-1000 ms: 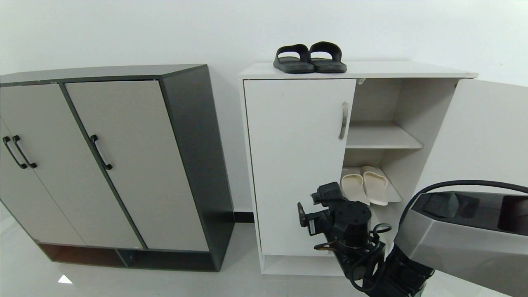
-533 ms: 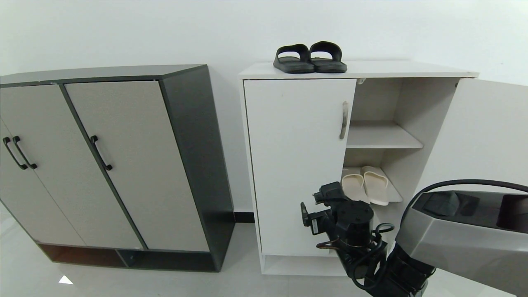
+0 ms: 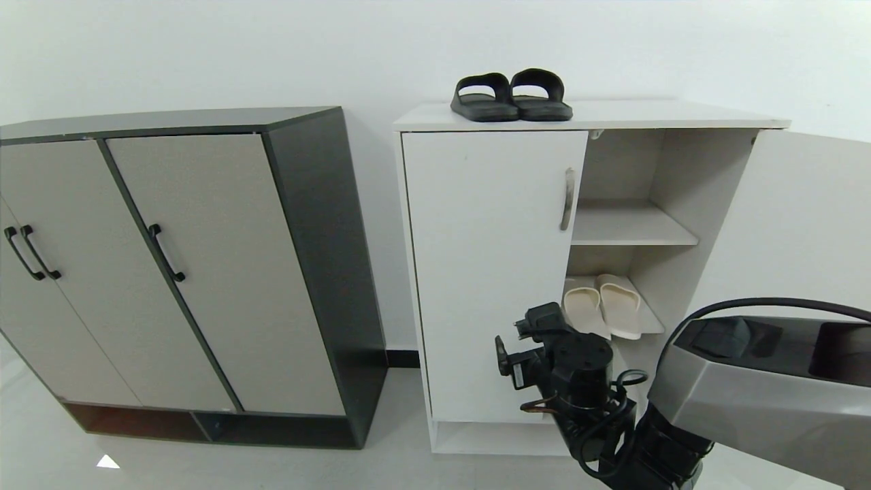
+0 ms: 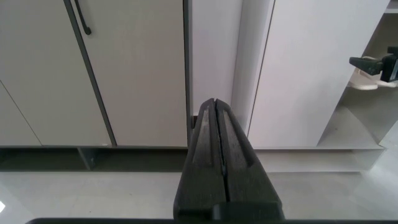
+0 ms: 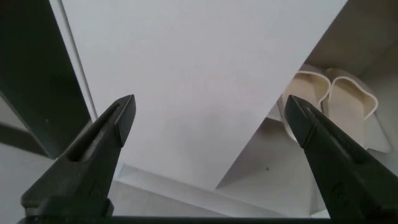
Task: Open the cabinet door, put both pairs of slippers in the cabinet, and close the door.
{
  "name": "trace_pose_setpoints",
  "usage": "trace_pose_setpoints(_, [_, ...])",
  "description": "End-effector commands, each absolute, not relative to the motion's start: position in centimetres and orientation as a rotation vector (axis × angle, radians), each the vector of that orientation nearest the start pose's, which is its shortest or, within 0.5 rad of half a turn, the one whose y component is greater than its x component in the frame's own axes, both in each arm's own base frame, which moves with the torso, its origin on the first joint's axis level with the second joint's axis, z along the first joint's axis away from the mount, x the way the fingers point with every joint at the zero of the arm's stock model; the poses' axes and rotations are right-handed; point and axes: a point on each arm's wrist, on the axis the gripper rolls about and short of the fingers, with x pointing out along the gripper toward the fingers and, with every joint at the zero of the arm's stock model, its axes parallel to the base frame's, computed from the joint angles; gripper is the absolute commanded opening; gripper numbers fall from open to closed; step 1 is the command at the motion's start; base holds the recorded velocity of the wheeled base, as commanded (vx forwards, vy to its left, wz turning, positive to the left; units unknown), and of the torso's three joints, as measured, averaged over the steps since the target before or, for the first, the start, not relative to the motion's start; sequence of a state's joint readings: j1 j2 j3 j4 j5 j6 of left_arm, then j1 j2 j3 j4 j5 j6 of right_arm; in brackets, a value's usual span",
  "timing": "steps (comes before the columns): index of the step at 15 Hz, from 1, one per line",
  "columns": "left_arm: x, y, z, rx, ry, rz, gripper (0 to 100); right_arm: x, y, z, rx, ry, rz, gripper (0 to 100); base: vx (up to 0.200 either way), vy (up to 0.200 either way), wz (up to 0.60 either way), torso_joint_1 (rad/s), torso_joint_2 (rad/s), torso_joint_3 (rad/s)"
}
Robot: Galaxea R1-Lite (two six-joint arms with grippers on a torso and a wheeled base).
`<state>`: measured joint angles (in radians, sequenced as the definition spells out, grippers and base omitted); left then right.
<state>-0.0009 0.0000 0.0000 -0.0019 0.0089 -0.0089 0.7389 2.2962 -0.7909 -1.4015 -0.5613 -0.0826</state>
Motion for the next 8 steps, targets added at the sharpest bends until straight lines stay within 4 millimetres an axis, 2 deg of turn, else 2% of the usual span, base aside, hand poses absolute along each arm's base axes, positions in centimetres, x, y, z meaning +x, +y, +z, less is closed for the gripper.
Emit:
trace_pose_setpoints(1, [-2.27,0.02,7.58,-0.009,-0.002,0.009,0,29.2,25.01,4.35,-0.148,0.078,0.181,100,0.0,0.0,0.0,0.022,-0.1,-0.203])
trace_pose_setpoints(5, [-2.27,0.02,7.57,-0.011,0.0,0.008,0,29.19,24.99,4.26,-0.151,0.081,0.181,100,0.0,0.0,0.0,0.041,-0.38,-0.312])
trace_pose_setpoints(8, [-2.27,0.02,7.57,-0.009,0.0,0.009,0,29.19,24.99,4.26,-0.151,0.081,0.181,100,0.0,0.0,0.0,0.105,-0.45,-0.349])
